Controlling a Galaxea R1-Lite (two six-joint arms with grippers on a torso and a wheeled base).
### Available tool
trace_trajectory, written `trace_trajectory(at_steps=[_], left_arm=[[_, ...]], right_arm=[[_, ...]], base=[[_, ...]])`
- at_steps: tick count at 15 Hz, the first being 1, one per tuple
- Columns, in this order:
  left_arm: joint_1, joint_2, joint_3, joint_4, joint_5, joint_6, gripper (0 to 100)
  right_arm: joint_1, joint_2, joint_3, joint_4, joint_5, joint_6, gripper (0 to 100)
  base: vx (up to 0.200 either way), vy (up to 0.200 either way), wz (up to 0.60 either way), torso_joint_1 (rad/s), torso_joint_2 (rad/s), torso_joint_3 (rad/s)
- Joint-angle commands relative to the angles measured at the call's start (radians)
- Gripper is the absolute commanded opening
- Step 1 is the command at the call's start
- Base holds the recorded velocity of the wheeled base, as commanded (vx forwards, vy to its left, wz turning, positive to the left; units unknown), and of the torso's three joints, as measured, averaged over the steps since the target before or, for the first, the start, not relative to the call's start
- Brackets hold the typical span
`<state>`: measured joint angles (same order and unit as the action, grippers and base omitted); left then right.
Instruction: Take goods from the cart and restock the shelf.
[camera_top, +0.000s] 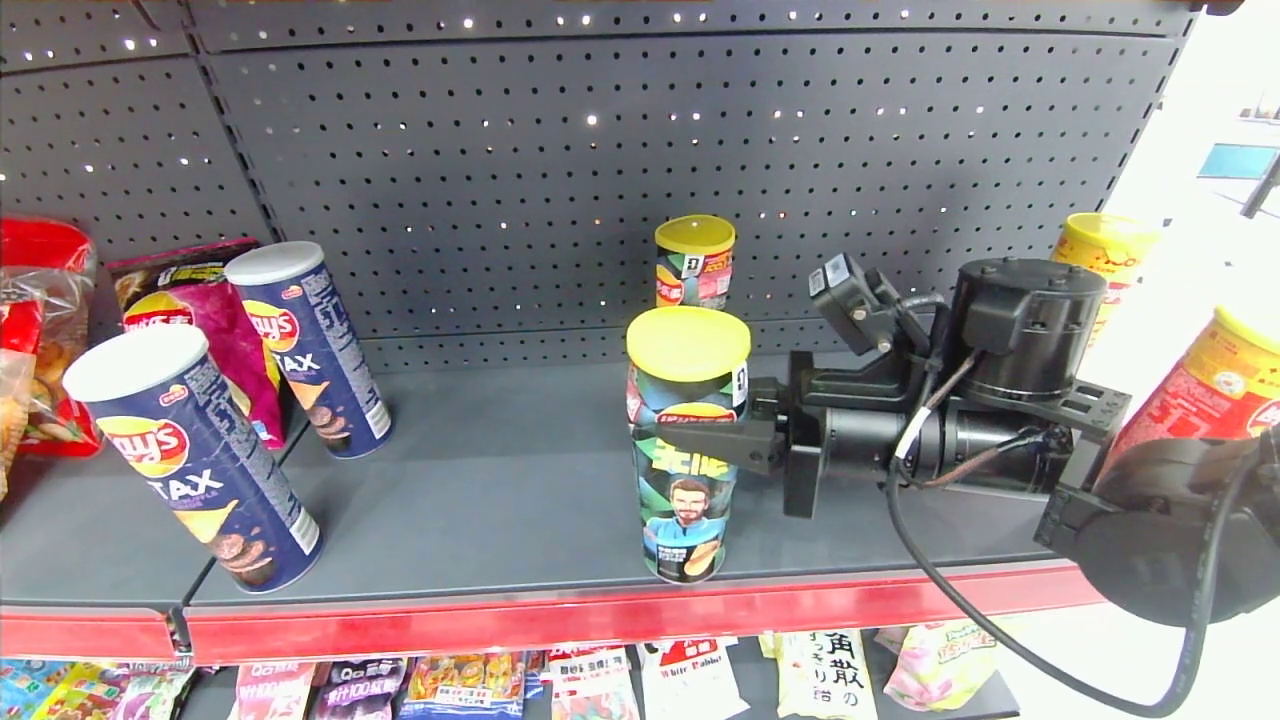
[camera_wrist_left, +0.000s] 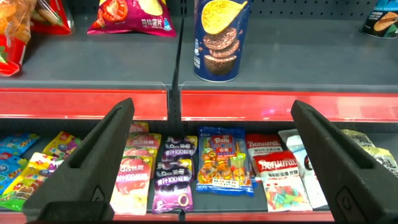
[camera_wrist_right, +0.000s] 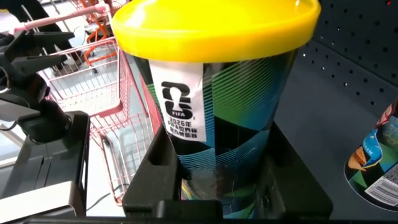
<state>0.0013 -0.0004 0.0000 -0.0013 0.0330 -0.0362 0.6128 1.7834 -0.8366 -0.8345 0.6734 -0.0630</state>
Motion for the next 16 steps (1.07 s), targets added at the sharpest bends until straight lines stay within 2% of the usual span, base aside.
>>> trace_trajectory(at_steps=[1, 16], left_arm=[[0.0, 0.0, 0.0, 0.0, 0.001, 0.001, 100], [0.0, 0.0, 0.0, 0.0, 0.001, -0.001, 100]], right_arm=[[-0.004, 0.011, -0.001, -0.006, 0.002, -0.001, 0], [-0.005, 0.008, -0.001, -0.009, 0.002, -0.006, 0]], base=[[0.0, 0.0, 0.0, 0.0, 0.0, 0.0], [0.0, 0.0, 0.0, 0.0, 0.0, 0.0]])
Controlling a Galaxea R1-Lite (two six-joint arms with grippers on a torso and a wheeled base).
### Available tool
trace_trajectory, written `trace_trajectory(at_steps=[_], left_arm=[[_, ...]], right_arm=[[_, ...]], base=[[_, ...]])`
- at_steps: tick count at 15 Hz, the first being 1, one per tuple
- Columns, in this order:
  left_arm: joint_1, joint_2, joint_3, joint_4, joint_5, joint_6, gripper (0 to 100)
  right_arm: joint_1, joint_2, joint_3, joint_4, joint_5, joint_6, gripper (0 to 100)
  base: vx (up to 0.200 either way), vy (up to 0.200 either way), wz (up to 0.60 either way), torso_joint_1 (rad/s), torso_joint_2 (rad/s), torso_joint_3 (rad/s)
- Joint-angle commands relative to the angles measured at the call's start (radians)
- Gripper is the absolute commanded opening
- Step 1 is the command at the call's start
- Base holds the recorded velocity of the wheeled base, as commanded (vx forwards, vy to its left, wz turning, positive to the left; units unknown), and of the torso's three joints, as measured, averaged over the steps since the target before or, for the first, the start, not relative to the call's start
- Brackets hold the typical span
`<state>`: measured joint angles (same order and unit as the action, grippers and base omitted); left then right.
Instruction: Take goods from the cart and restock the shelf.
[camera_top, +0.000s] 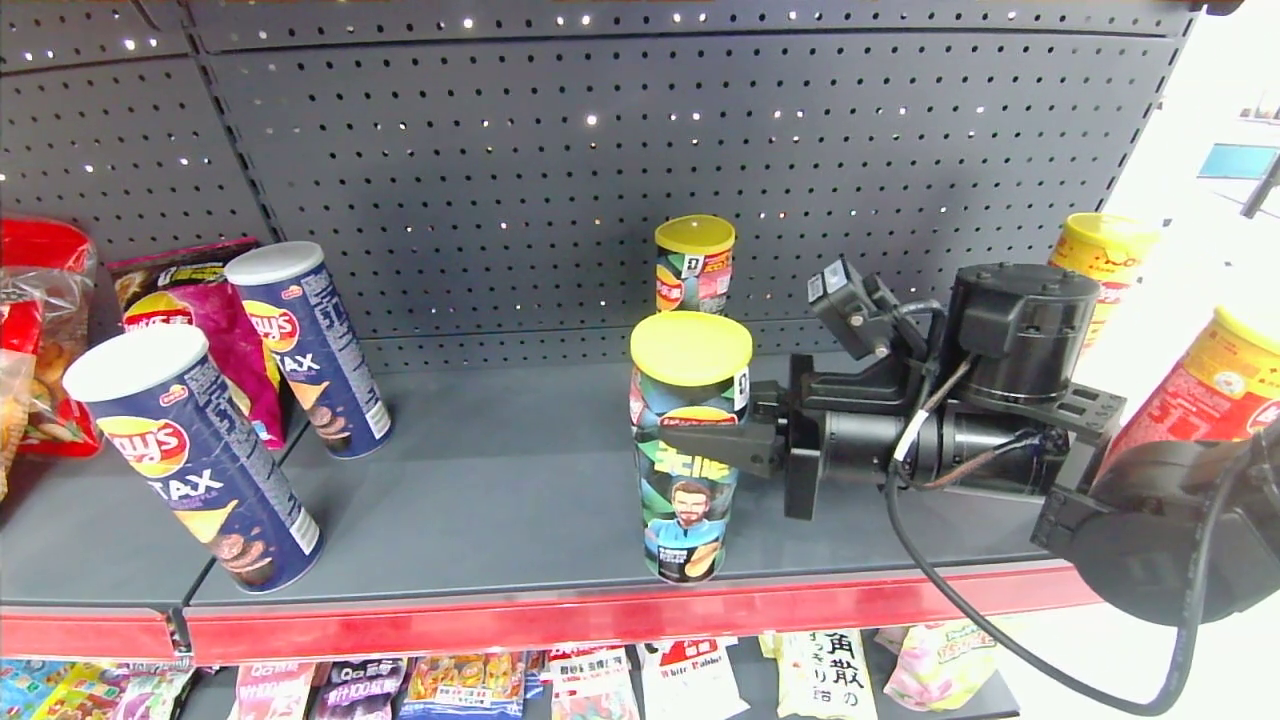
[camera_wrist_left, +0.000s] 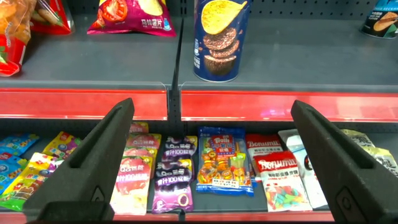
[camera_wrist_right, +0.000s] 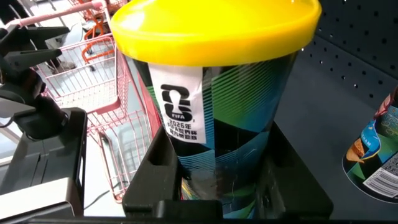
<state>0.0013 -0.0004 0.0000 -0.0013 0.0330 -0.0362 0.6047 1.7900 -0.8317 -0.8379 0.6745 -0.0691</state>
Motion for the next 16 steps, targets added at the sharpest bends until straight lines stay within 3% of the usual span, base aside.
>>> trace_trajectory(at_steps=[1, 16], left_arm=[[0.0, 0.0, 0.0, 0.0, 0.001, -0.001, 100], [0.0, 0.0, 0.0, 0.0, -0.001, 0.001, 100]], right_arm=[[0.006, 0.002, -0.007, -0.004, 0.0, 0.0, 0], [0.017, 0.012, -0.001, -0.006, 0.0, -0.038, 0]], base=[[0.0, 0.0, 0.0, 0.0, 0.0, 0.0], [0.0, 0.0, 0.0, 0.0, 0.0, 0.0]])
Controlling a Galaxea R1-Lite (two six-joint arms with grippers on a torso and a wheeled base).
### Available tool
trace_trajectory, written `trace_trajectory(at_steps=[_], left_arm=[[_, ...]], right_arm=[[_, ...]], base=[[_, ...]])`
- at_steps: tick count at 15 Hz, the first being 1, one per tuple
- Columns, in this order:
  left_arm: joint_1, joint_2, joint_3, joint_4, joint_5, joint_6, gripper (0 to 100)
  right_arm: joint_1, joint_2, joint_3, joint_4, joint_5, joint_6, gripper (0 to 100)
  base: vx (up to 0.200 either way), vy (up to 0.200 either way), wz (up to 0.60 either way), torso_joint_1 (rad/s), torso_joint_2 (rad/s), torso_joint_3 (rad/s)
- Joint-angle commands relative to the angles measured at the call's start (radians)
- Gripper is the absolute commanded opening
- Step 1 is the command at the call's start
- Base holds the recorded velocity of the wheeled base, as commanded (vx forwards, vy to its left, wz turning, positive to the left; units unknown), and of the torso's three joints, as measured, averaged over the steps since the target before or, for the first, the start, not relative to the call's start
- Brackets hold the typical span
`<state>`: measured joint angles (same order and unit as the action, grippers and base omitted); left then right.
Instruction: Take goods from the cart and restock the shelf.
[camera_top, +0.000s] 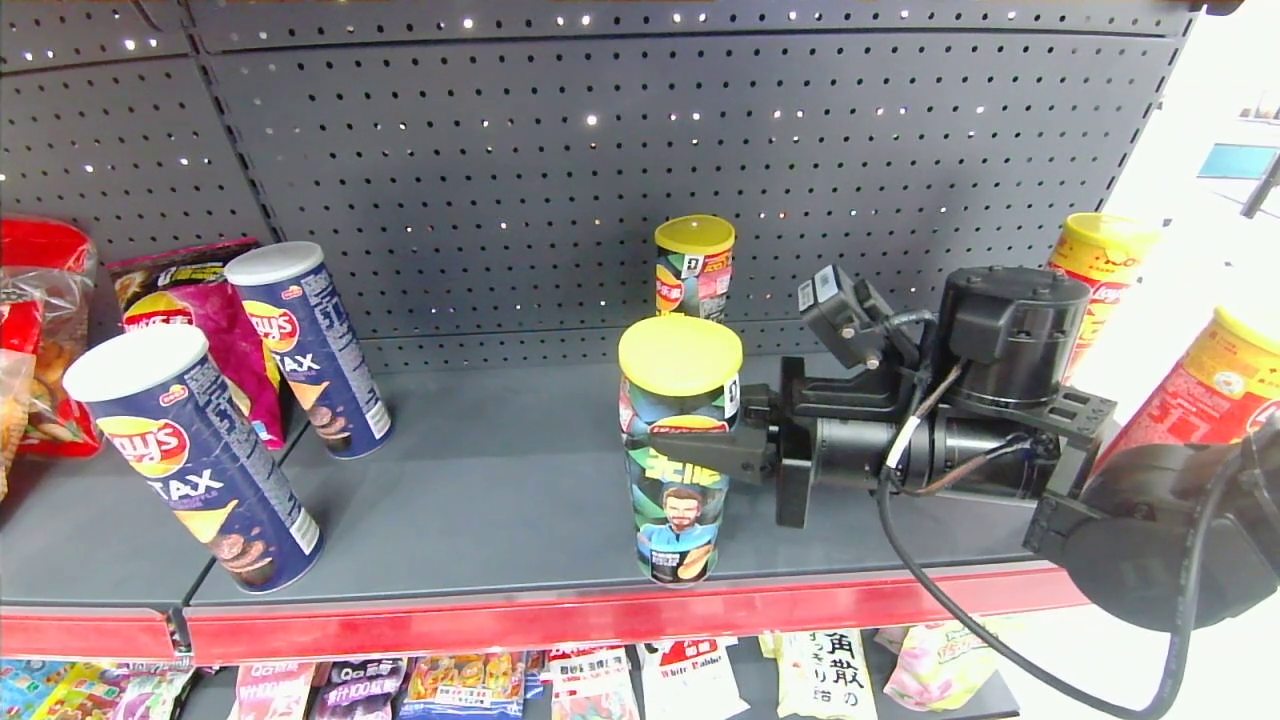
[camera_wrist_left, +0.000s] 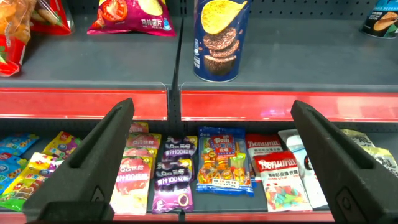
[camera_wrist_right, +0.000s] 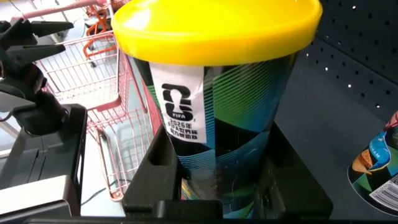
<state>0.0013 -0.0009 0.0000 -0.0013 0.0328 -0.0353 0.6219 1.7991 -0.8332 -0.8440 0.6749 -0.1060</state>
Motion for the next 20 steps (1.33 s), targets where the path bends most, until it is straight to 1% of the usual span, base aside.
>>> trace_trajectory(at_steps=[1, 7, 8, 14, 20], left_arm=[[0.0, 0.001, 0.0, 0.0, 0.001, -0.001, 100], [0.0, 0.001, 0.0, 0.0, 0.001, -0.001, 100], [0.0, 0.001, 0.0, 0.0, -0.001, 0.0, 100], [0.0, 0.001, 0.0, 0.0, 0.001, -0.001, 100], [0.0, 0.001, 0.0, 0.0, 0.001, 0.0, 100]], right_arm=[[-0.001, 0.003, -0.001, 0.0, 0.0, -0.001, 0], [-0.001, 0.009, 0.0, 0.0, 0.0, -0.021, 0], [-0.001, 0.009, 0.0, 0.0, 0.0, -0.023, 100], [-0.002, -0.003, 0.003, -0.001, -0.001, -0.023, 100], [-0.019, -0.087, 0.097, 0.0, -0.003, -0.018, 100]], base=[[0.0, 0.0, 0.0, 0.0, 0.0, 0.0], [0.0, 0.0, 0.0, 0.0, 0.0, 0.0], [0.0, 0.0, 0.0, 0.0, 0.0, 0.0], [0.0, 0.0, 0.0, 0.0, 0.0, 0.0], [0.0, 0.0, 0.0, 0.0, 0.0, 0.0]])
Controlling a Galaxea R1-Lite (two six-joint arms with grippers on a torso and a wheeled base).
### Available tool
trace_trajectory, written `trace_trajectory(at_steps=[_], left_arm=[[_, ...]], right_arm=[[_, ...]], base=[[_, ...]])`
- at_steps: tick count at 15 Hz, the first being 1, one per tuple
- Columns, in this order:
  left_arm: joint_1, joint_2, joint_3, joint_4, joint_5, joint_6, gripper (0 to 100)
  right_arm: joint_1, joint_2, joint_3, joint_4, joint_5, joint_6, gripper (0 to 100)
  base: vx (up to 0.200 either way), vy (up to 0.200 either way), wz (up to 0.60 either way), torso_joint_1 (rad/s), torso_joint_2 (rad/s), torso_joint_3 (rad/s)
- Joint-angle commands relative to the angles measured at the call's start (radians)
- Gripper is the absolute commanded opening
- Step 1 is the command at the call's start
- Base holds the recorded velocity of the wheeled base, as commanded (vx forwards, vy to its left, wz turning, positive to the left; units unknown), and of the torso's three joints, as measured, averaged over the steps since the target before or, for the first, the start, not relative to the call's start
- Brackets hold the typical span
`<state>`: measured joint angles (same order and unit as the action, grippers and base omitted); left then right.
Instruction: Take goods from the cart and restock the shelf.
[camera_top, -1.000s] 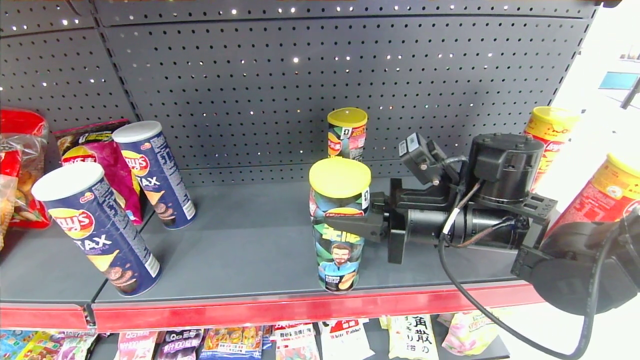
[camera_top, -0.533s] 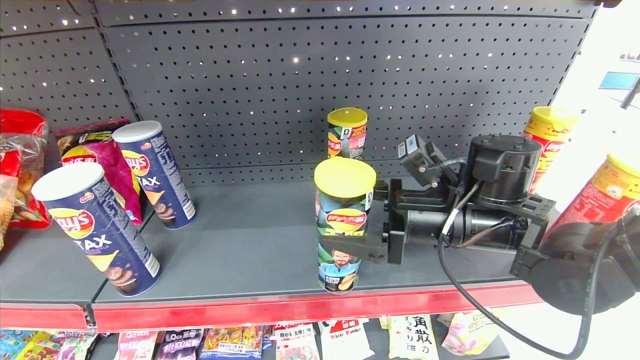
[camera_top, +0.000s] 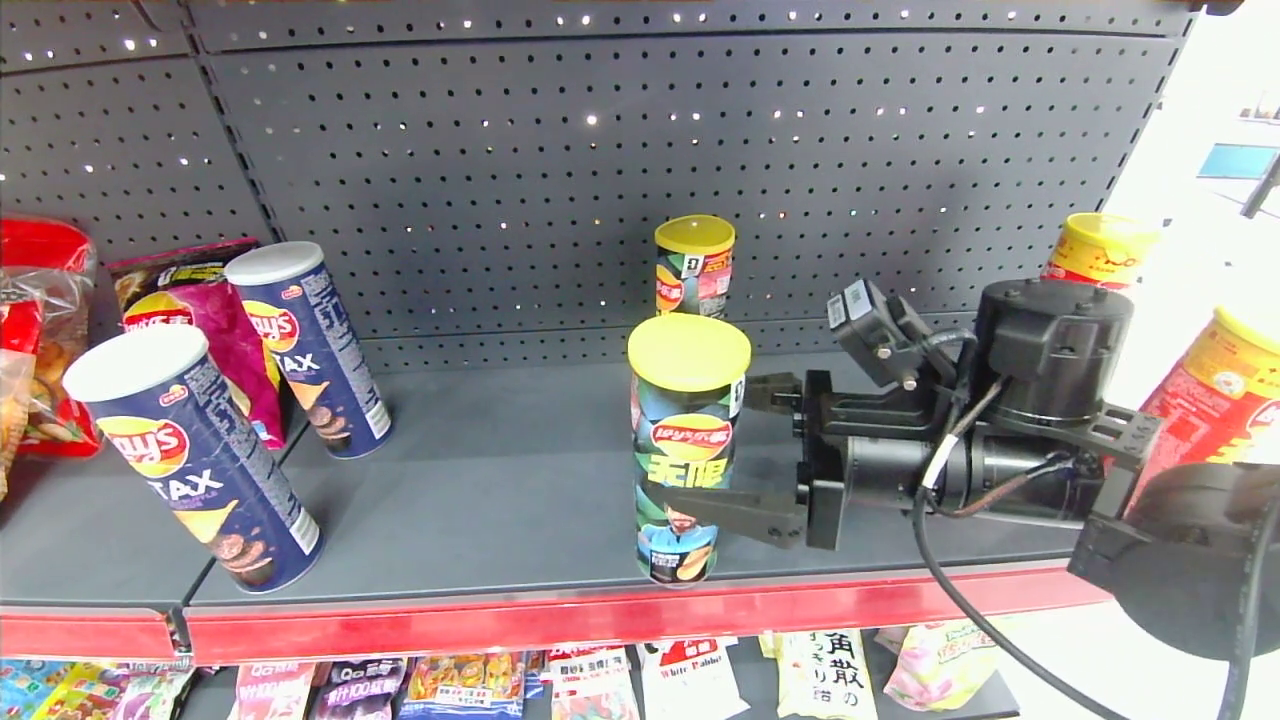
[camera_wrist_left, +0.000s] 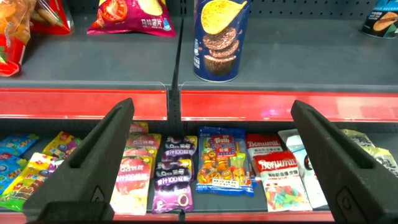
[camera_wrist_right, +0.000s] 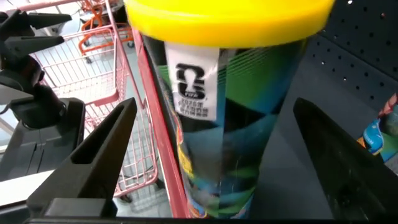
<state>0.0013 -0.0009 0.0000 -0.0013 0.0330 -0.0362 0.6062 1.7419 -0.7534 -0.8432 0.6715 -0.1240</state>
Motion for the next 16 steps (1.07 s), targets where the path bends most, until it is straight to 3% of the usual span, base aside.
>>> trace_trajectory(at_steps=[1, 5, 10, 12, 13, 16], left_arm=[[0.0, 0.001, 0.0, 0.0, 0.001, -0.001, 100], [0.0, 0.001, 0.0, 0.0, 0.001, -0.001, 100], [0.0, 0.001, 0.0, 0.0, -0.001, 0.001, 100], [0.0, 0.001, 0.0, 0.0, 0.001, -0.001, 100], [0.0, 0.001, 0.0, 0.0, 0.001, -0.001, 100], [0.0, 0.001, 0.0, 0.0, 0.001, 0.001, 100]], right_arm=[[-0.019, -0.058, 0.068, 0.0, 0.0, 0.0, 100], [-0.049, -0.167, 0.221, 0.0, 0.0, 0.0, 100], [-0.074, -0.524, 0.635, 0.001, 0.003, -0.002, 100], [-0.094, -0.608, 0.704, 0.009, 0.007, -0.002, 100], [-0.163, -0.717, 0.753, 0.055, 0.014, 0.003, 100], [-0.335, -1.012, 0.741, 0.314, 0.063, 0.018, 100]], base=[[0.0, 0.0, 0.0, 0.0, 0.0, 0.0], [0.0, 0.0, 0.0, 0.0, 0.0, 0.0], [0.0, 0.0, 0.0, 0.0, 0.0, 0.0], [0.0, 0.0, 0.0, 0.0, 0.0, 0.0], [0.0, 0.0, 0.0, 0.0, 0.0, 0.0], [0.0, 0.0, 0.0, 0.0, 0.0, 0.0]])
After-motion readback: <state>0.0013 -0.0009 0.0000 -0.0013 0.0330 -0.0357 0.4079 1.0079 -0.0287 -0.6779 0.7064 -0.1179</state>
